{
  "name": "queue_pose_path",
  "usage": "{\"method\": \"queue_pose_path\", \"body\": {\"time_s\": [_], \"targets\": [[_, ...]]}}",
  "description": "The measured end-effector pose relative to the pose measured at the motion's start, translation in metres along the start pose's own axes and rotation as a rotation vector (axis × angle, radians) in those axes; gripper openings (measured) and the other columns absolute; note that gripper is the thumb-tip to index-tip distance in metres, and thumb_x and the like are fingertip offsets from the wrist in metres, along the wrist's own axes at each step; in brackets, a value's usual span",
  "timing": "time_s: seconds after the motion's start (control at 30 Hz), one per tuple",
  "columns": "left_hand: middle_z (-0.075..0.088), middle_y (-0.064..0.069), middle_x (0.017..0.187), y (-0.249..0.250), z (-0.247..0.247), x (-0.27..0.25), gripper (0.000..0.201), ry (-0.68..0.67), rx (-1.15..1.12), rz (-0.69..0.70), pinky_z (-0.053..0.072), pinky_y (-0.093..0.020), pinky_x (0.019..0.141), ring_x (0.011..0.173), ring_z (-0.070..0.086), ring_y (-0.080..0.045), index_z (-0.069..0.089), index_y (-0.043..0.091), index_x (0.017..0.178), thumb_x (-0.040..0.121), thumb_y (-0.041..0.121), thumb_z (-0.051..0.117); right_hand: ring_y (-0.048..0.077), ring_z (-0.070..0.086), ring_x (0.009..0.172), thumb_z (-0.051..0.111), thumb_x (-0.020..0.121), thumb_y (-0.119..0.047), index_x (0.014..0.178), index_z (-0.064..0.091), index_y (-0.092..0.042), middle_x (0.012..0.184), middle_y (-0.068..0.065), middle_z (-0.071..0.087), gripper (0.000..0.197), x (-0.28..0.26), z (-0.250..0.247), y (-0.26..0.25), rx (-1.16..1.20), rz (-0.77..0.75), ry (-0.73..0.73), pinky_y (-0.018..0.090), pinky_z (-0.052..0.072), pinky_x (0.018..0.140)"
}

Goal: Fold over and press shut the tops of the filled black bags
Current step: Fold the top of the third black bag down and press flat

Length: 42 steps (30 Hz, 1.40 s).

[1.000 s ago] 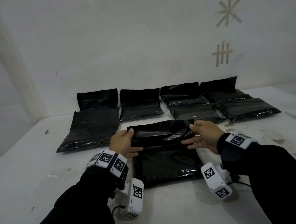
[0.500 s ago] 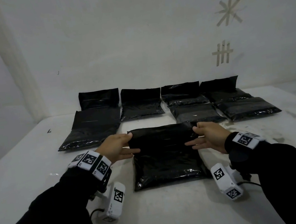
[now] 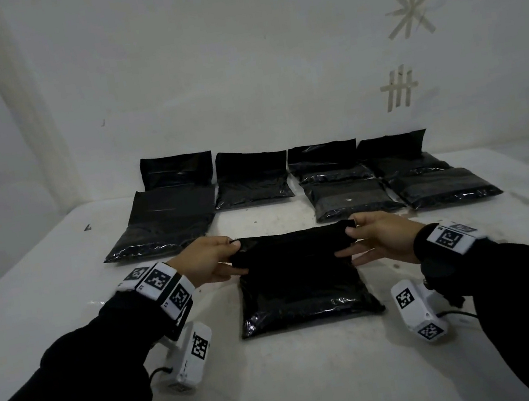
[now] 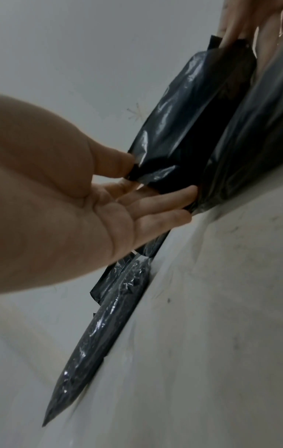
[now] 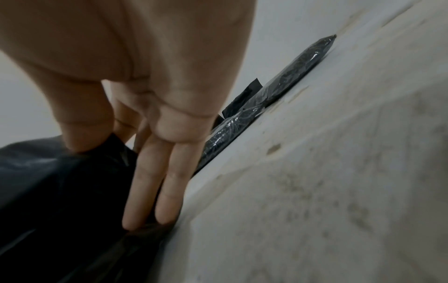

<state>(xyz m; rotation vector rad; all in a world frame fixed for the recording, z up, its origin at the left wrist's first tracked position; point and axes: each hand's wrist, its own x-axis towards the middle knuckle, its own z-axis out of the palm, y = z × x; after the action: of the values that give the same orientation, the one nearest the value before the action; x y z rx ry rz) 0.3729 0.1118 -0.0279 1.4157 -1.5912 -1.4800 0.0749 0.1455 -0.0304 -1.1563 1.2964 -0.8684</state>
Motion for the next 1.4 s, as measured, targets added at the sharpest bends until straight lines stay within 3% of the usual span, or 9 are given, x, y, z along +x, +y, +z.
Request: {"method": "queue_pose_path", "body": {"time_s": [0.23, 0.33, 0.43, 0.57, 0.67, 0.77, 0.9, 1.1, 1.4], "targets": [[0.059, -0.018, 0.093, 0.001, -0.008, -0.007, 0.021, -0.118, 0.236, 0.042, 0.042, -0.020, 0.068, 0.070, 0.068, -0.008, 0.059, 0.007, 0.080, 0.097, 0.014, 0.048, 0.009, 0.070, 0.083, 0.047, 0.095, -0.001, 0.083, 0.053, -0.012, 0.089, 0.004, 0.068, 0.017, -0.002, -0.007, 0.000, -0.167, 0.008, -0.057, 0.027, 0.048, 0.075], [0.063, -0.010, 0.087, -0.002, -0.010, -0.012, 0.020, -0.175, 0.377, 0.064, 0.038, -0.029, 0.074, 0.075, 0.056, -0.014, 0.068, 0.015, 0.078, 0.088, 0.031, 0.061, 0.009, 0.065, 0.084, 0.050, 0.093, 0.000, 0.077, 0.054, -0.011, 0.089, 0.005, 0.066, 0.020, -0.006, -0.010, -0.001, -0.315, 0.003, -0.106, 0.025, 0.047, 0.077], [0.060, 0.011, 0.066, -0.004, -0.011, -0.014, 0.017, -0.206, 0.509, 0.092, 0.039, -0.017, 0.066, 0.062, 0.050, -0.003, 0.070, 0.021, 0.079, 0.092, 0.022, 0.059, 0.002, 0.064, 0.093, 0.054, 0.091, 0.001, 0.073, 0.054, -0.008, 0.101, -0.006, 0.072, 0.021, -0.008, -0.013, -0.001, -0.404, 0.003, -0.168, 0.023, 0.046, 0.081], [0.067, 0.022, 0.103, -0.006, -0.014, -0.017, 0.021, -0.273, 0.519, 0.102, 0.041, -0.011, 0.097, 0.105, 0.059, 0.006, 0.075, 0.028, 0.088, 0.088, 0.011, 0.063, -0.003, 0.062, 0.105, 0.059, 0.085, 0.008, 0.086, 0.061, 0.008, 0.095, -0.009, 0.074, 0.003, -0.004, -0.018, 0.002, -0.493, -0.015, -0.239, 0.026, 0.043, 0.096], [0.067, 0.021, 0.104, -0.009, -0.013, -0.019, 0.034, -0.300, 0.509, 0.107, 0.040, -0.006, 0.094, 0.103, 0.057, 0.013, 0.074, 0.038, 0.079, 0.085, 0.006, 0.065, -0.003, 0.061, 0.107, 0.064, 0.081, 0.008, 0.086, 0.068, 0.005, 0.096, -0.008, 0.074, 0.007, -0.005, -0.019, 0.004, -0.554, -0.042, -0.229, 0.023, 0.046, 0.099], [0.065, -0.002, 0.119, -0.010, -0.009, -0.021, 0.021, -0.315, 0.536, 0.138, 0.040, -0.003, 0.091, 0.097, 0.056, 0.020, 0.074, 0.019, 0.095, 0.083, 0.003, 0.067, -0.008, 0.061, 0.104, 0.065, 0.080, 0.009, 0.082, 0.070, -0.007, 0.111, 0.005, 0.069, 0.017, -0.008, -0.017, 0.004, -0.609, -0.062, -0.231, 0.016, 0.047, 0.093], [0.063, 0.003, 0.125, -0.008, -0.004, -0.025, 0.029, -0.291, 0.721, 0.204, 0.035, 0.001, 0.089, 0.094, 0.051, 0.024, 0.071, 0.014, 0.108, 0.079, 0.015, 0.074, -0.013, 0.060, 0.098, 0.069, 0.076, 0.008, 0.075, 0.069, -0.016, 0.113, 0.001, 0.067, 0.024, -0.010, -0.013, 0.004, -0.682, -0.069, -0.217, 0.011, 0.046, 0.090], [0.056, 0.017, 0.131, -0.005, 0.009, -0.035, 0.045, -0.172, 0.961, 0.233, 0.037, -0.021, 0.103, 0.118, 0.051, 0.000, 0.070, 0.024, 0.111, 0.069, 0.038, 0.081, -0.015, 0.057, 0.097, 0.075, 0.073, 0.001, 0.069, 0.065, -0.019, 0.111, -0.008, 0.066, 0.024, -0.010, -0.009, 0.006, -0.769, -0.098, -0.178, 0.008, 0.042, 0.092], [0.050, 0.015, 0.138, -0.003, 0.011, -0.025, 0.049, -0.103, 1.115, 0.268, 0.031, -0.032, 0.109, 0.129, 0.043, -0.008, 0.064, 0.029, 0.120, 0.075, 0.043, 0.074, -0.019, 0.056, 0.091, 0.075, 0.074, 0.000, 0.070, 0.063, -0.019, 0.117, -0.006, 0.064, 0.023, -0.002, -0.011, 0.005, -0.850, -0.117, -0.154, 0.001, 0.039, 0.078]]}}
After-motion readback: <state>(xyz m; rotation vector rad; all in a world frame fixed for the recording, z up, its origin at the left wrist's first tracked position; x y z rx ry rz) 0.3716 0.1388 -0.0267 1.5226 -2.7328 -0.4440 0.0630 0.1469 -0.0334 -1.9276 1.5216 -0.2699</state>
